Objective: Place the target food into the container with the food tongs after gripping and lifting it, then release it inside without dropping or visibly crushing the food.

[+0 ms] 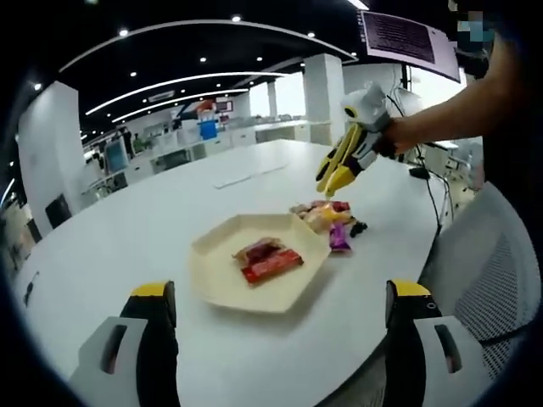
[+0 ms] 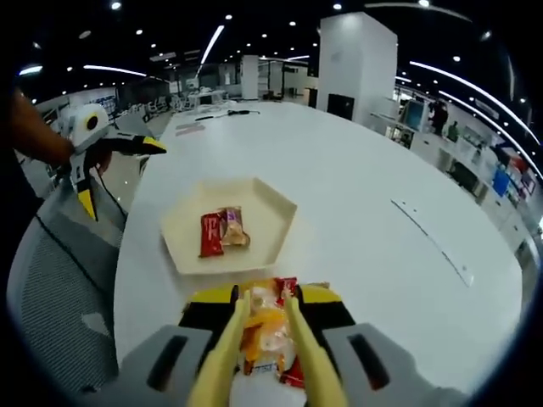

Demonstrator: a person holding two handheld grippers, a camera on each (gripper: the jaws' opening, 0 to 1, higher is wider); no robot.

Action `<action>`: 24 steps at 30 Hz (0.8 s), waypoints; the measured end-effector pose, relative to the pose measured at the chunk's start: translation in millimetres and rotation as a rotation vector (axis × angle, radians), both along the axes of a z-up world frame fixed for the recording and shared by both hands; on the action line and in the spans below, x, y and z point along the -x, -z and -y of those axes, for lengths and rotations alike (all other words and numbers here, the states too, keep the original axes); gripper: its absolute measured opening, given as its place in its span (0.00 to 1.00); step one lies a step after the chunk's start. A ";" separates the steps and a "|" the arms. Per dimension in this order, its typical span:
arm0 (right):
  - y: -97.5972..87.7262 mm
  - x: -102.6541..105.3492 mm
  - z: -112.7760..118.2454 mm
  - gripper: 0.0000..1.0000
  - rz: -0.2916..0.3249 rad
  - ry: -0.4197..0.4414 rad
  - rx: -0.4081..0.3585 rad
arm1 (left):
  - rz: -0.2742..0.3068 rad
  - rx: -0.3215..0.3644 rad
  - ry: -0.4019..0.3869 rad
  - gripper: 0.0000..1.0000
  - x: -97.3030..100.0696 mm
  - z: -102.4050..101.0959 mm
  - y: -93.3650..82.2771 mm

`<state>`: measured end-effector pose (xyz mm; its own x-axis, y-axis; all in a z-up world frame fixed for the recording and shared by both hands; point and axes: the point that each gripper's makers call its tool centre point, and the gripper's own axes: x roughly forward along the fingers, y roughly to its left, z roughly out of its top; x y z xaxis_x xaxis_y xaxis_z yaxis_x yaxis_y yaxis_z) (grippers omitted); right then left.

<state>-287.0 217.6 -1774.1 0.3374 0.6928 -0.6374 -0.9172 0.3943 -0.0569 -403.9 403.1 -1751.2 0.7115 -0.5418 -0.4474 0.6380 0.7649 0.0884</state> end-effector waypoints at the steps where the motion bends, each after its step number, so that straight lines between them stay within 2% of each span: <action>1: 2.1 -2.2 -0.8 0.26 0.001 0.002 0.004 | -0.017 0.008 -0.022 0.99 -0.6 -2.7 4.2; 2: 2.5 -2.2 -2.4 0.26 -0.010 0.005 -0.001 | -0.054 0.012 -0.049 0.99 -0.2 -6.1 10.4; 3: 3.0 -2.3 -3.9 0.26 -0.015 0.008 -0.008 | -0.059 -0.006 -0.053 0.99 -1.5 -8.0 12.3; 5: 6.2 -2.1 -7.2 0.26 -0.019 0.002 -0.013 | -0.016 -0.016 -0.036 0.99 -3.2 -7.2 8.4; 8: 19.0 -0.9 -7.5 0.26 -0.018 -0.025 0.029 | -0.060 -0.028 -0.037 0.99 -1.1 -9.5 18.8; 11: 24.8 -3.4 -7.4 0.27 -0.027 -0.020 0.024 | -0.050 -0.016 -0.044 0.99 -2.5 -10.2 15.4; 15: 31.7 -4.1 -11.9 0.26 -0.042 -0.022 0.025 | -0.065 -0.013 -0.046 0.98 -2.3 -10.6 18.4; 20: 29.3 -2.7 -17.4 0.27 -0.048 -0.023 0.007 | -0.068 -0.033 -0.027 0.97 0.0 -7.4 20.2; 24: 34.2 -1.9 -20.1 0.27 -0.061 -0.018 0.011 | -0.084 -0.039 -0.021 0.97 1.2 -7.9 24.2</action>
<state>-285.1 237.6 -1808.3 0.2856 0.6911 -0.6640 -0.9260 0.3774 -0.0055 -405.1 410.9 -1775.5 0.6819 -0.5079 -0.5264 0.6280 0.7754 0.0654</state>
